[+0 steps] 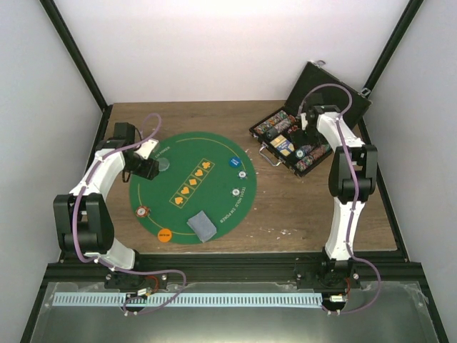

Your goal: Distribute texas hold em gaming equipment

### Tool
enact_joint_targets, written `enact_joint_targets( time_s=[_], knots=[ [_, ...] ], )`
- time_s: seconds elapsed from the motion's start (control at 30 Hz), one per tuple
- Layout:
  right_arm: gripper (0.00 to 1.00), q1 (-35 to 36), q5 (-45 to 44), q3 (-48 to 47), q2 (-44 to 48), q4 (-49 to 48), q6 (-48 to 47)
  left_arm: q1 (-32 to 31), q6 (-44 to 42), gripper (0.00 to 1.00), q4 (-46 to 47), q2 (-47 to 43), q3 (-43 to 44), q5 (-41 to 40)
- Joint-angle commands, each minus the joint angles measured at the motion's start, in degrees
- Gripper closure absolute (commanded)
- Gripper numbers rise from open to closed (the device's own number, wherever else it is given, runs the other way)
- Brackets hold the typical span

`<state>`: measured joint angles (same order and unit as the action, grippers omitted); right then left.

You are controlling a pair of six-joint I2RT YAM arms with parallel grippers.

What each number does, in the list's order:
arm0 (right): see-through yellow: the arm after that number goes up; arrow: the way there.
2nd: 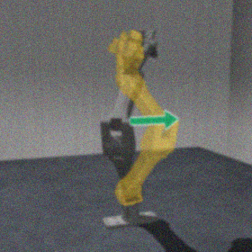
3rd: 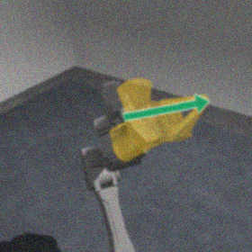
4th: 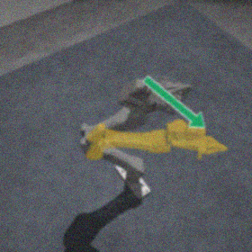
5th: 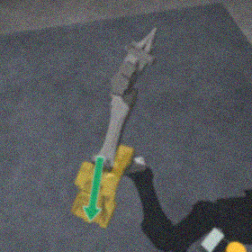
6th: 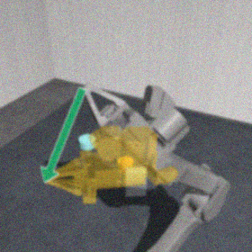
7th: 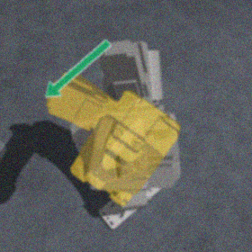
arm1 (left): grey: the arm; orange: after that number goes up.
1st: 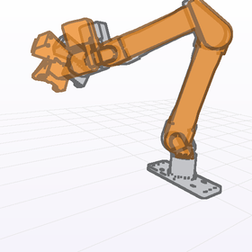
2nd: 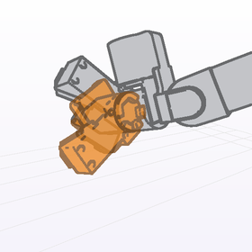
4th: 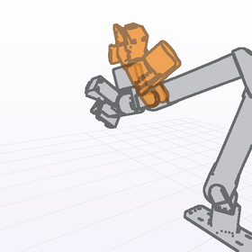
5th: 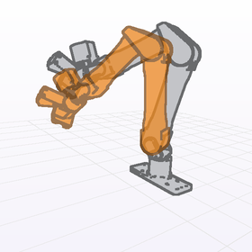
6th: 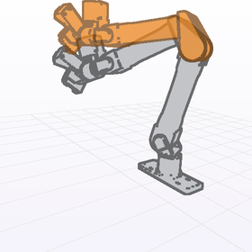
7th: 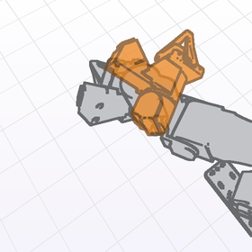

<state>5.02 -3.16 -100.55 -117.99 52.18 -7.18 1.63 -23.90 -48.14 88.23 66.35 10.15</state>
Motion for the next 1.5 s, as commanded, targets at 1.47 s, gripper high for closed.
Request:
enact_joint_targets(
  time_s=[1.47],
  knots=[
    [0.41,-1.24,3.36,28.27,12.85,-15.35,-27.06,0.22,-0.80,0.38,-3.45,3.82,4.23,-0.44]
  ],
)
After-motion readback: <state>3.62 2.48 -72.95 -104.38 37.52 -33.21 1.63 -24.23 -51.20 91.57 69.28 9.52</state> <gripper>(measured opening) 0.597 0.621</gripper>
